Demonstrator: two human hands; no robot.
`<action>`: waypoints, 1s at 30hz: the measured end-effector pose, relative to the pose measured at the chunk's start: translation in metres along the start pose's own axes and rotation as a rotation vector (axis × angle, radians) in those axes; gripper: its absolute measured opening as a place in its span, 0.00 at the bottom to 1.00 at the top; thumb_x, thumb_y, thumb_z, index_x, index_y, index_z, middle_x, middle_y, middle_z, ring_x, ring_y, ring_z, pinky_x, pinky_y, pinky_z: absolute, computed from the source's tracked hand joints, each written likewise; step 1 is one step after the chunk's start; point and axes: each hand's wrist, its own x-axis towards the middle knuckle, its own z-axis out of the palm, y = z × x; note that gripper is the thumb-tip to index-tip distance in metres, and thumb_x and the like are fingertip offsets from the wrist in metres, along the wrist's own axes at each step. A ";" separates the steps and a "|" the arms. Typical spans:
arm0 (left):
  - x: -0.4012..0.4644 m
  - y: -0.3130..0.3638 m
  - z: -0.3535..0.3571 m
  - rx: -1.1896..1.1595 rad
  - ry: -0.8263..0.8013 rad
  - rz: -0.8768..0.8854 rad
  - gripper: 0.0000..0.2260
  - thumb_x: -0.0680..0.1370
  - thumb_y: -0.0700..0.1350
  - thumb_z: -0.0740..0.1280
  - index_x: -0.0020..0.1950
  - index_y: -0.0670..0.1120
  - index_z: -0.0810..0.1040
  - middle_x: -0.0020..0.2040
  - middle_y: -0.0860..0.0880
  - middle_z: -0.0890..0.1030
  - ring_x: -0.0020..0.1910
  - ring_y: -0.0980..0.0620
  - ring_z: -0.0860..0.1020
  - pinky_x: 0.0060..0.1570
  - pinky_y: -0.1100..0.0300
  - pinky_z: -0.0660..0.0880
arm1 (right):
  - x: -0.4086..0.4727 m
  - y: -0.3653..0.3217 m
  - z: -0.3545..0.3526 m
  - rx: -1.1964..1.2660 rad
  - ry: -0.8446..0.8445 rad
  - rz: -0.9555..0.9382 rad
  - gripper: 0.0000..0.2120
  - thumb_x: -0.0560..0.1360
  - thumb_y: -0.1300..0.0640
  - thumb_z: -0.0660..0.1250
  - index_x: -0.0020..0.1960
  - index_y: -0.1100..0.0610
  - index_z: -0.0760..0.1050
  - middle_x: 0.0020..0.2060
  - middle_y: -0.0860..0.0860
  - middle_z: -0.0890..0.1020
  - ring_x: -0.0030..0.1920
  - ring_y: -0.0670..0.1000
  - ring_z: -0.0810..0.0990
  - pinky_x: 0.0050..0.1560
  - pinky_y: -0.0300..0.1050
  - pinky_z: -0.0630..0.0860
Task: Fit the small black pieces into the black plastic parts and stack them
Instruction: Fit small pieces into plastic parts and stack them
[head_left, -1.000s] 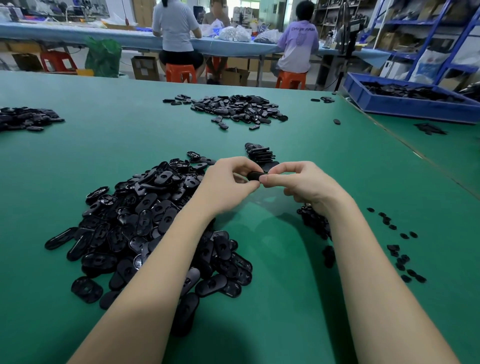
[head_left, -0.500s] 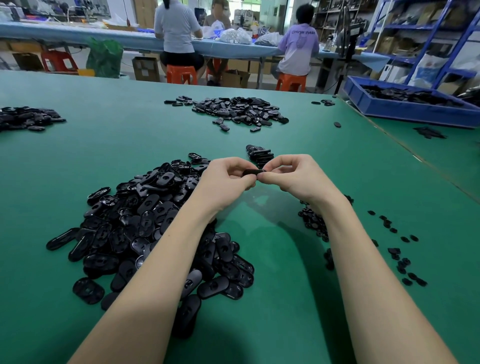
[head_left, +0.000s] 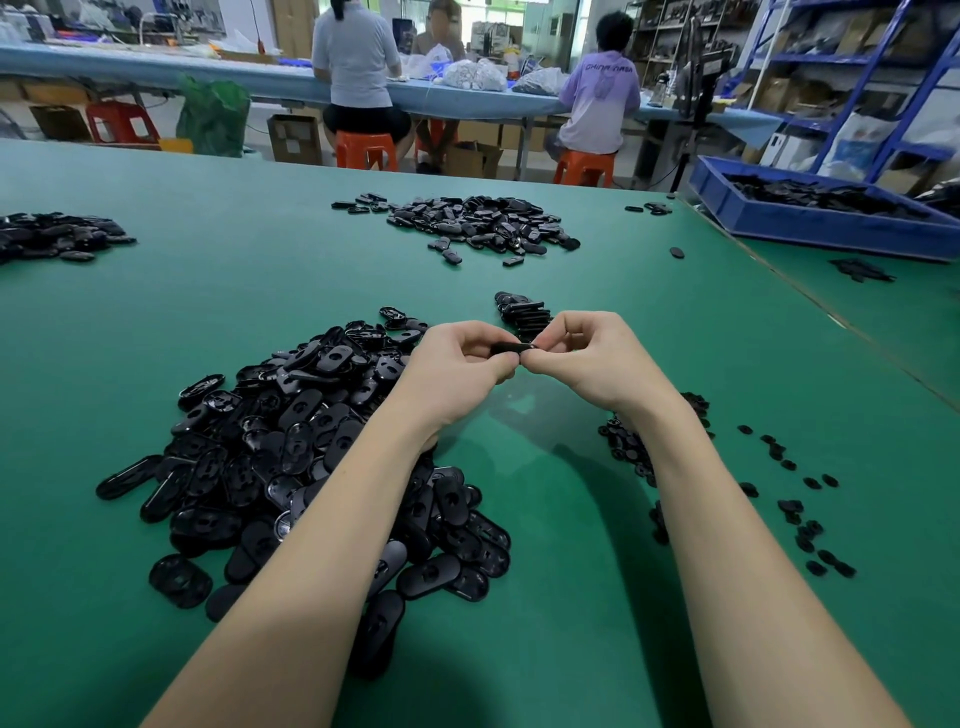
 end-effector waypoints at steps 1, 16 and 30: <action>0.000 -0.001 0.001 0.010 0.004 0.001 0.09 0.77 0.37 0.72 0.43 0.51 0.83 0.40 0.50 0.86 0.41 0.55 0.83 0.51 0.62 0.79 | 0.000 0.001 0.001 -0.004 0.006 0.000 0.08 0.71 0.58 0.76 0.38 0.54 0.77 0.26 0.44 0.72 0.28 0.46 0.68 0.31 0.37 0.66; 0.003 -0.008 -0.005 -0.045 0.114 -0.064 0.07 0.76 0.41 0.72 0.51 0.49 0.80 0.38 0.50 0.86 0.37 0.54 0.83 0.46 0.59 0.80 | 0.001 0.016 0.009 -0.179 0.072 -0.221 0.08 0.72 0.55 0.76 0.47 0.46 0.81 0.35 0.41 0.84 0.27 0.42 0.70 0.33 0.33 0.68; 0.006 -0.018 -0.013 0.604 0.065 0.111 0.01 0.76 0.49 0.70 0.46 0.54 0.81 0.41 0.61 0.81 0.38 0.64 0.76 0.48 0.62 0.75 | 0.048 0.042 0.003 -0.449 0.330 0.044 0.07 0.73 0.50 0.73 0.50 0.44 0.82 0.49 0.42 0.83 0.51 0.49 0.79 0.44 0.42 0.69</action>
